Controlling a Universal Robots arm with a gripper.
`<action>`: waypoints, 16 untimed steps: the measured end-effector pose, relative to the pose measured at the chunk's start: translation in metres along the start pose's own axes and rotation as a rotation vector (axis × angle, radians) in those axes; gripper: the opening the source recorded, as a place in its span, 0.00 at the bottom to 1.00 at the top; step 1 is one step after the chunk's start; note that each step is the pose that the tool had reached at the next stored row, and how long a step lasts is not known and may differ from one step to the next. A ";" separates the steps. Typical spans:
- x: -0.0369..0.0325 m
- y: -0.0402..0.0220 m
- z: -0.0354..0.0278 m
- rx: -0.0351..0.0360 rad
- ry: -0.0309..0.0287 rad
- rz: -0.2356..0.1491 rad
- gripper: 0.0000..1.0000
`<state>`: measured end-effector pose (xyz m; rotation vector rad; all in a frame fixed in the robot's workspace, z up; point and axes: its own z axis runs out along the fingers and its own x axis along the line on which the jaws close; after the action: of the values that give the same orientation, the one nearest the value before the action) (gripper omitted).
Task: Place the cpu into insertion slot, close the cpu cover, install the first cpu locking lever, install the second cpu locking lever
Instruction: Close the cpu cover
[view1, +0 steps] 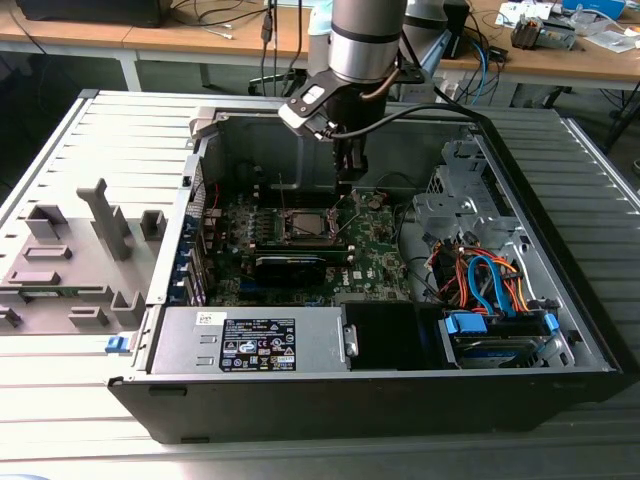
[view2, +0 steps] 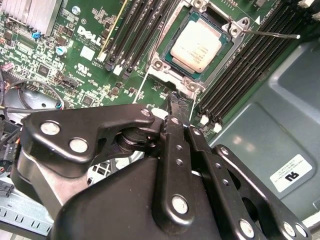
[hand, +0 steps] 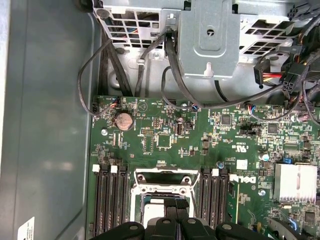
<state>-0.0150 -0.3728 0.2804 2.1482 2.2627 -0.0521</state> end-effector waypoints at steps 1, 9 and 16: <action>0.0000 0.0002 0.0000 0.0000 0.0000 0.000 0.11; -0.0001 0.0027 0.0000 0.0000 0.0000 0.000 0.11; -0.0003 0.0048 0.0000 0.0000 0.0000 0.000 0.11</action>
<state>-0.0101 -0.3728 0.2804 2.1481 2.2628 -0.0521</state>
